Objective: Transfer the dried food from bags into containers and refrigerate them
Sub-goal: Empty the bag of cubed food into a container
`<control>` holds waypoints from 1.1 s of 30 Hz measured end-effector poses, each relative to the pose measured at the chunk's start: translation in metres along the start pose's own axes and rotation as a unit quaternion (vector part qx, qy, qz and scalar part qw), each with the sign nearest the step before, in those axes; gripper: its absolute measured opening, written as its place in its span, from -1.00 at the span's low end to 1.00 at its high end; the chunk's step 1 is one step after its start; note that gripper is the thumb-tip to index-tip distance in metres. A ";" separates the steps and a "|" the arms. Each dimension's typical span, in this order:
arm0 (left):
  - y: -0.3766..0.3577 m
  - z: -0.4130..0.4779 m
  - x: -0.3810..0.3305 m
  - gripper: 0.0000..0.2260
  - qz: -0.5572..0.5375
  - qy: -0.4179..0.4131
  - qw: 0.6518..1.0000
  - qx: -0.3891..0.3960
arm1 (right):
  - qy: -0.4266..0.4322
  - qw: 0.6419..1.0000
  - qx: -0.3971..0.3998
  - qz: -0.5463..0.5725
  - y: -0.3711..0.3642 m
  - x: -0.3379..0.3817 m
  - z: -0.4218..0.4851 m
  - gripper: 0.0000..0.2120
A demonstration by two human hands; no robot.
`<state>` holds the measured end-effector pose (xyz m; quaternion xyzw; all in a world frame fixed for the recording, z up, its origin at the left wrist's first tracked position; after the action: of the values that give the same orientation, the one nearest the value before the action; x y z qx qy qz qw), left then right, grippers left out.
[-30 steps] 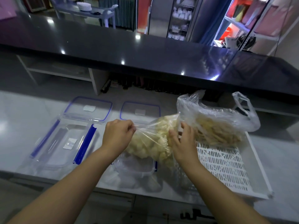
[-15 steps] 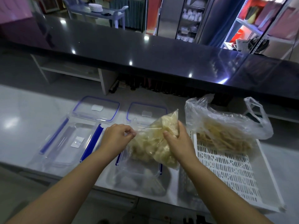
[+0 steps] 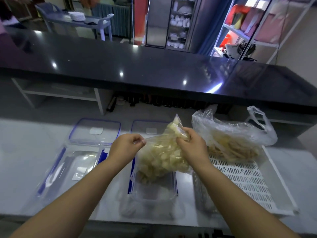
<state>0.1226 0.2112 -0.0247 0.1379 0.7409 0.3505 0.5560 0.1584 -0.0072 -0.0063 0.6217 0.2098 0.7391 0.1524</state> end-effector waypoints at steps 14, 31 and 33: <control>-0.001 0.007 -0.001 -0.81 0.046 -0.033 0.992 0.117 | -0.001 0.999 -0.050 -0.016 0.005 0.011 -0.015 -0.87; -0.014 -0.023 0.007 -0.91 0.079 -0.070 0.976 0.189 | -0.028 0.997 -0.016 -0.064 0.003 0.027 -0.032 -0.88; -0.010 -0.021 0.002 -0.92 0.073 -0.080 0.978 0.177 | -0.018 0.997 -0.009 -0.074 0.001 0.032 -0.027 -0.85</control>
<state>0.1047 0.1979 -0.0302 0.3152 0.7326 0.2408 0.5531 0.1262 0.0042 0.0181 0.6160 0.2462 0.7165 0.2159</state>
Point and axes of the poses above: each hand's wrist, its own z-axis towards the middle knuckle, its own y-axis out of the back of the hand, x = y × z, the point moved 6 cm from there along z, towards the middle knuckle, and after that the axes turned 13 degrees about y, right-handed, at the moved point
